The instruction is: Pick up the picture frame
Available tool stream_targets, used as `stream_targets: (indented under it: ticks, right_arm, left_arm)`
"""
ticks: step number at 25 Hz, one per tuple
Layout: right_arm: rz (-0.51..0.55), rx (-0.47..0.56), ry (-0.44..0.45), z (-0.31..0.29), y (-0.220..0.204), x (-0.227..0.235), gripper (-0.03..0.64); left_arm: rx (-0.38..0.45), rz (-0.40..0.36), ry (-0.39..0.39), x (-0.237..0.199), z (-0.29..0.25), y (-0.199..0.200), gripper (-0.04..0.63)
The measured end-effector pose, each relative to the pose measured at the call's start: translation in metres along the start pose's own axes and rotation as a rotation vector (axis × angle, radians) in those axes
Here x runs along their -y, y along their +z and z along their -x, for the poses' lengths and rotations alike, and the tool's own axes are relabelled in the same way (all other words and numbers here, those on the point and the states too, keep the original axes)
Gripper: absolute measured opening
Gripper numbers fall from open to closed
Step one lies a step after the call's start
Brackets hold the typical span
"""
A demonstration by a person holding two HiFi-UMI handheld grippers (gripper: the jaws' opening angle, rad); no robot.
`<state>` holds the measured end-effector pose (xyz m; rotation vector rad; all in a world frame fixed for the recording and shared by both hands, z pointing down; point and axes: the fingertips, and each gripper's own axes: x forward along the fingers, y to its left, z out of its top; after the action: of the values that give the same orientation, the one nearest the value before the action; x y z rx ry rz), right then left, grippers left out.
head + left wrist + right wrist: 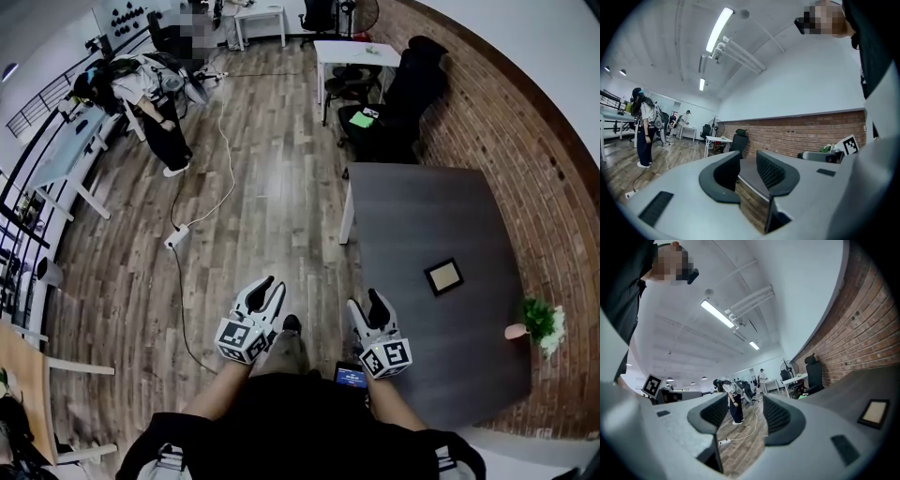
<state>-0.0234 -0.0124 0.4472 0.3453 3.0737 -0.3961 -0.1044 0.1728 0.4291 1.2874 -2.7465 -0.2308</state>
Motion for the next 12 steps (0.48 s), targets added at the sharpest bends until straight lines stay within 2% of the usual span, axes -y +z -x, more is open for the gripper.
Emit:
stream_targets:
  ticks: [7,12]
  right_arm:
    - [0.002,-0.019,-0.032,-0.055,0.002,0.036,0.238]
    - [0.021,-0.016,-0.054,-0.115,0.012,0.059,0.238]
  left_arm:
    - [-0.006,0.039,-0.01,-0.044,-0.06,-0.002,0.092]
    - [0.006,0.039,-0.042,-0.083,-0.115,0.013,0.092]
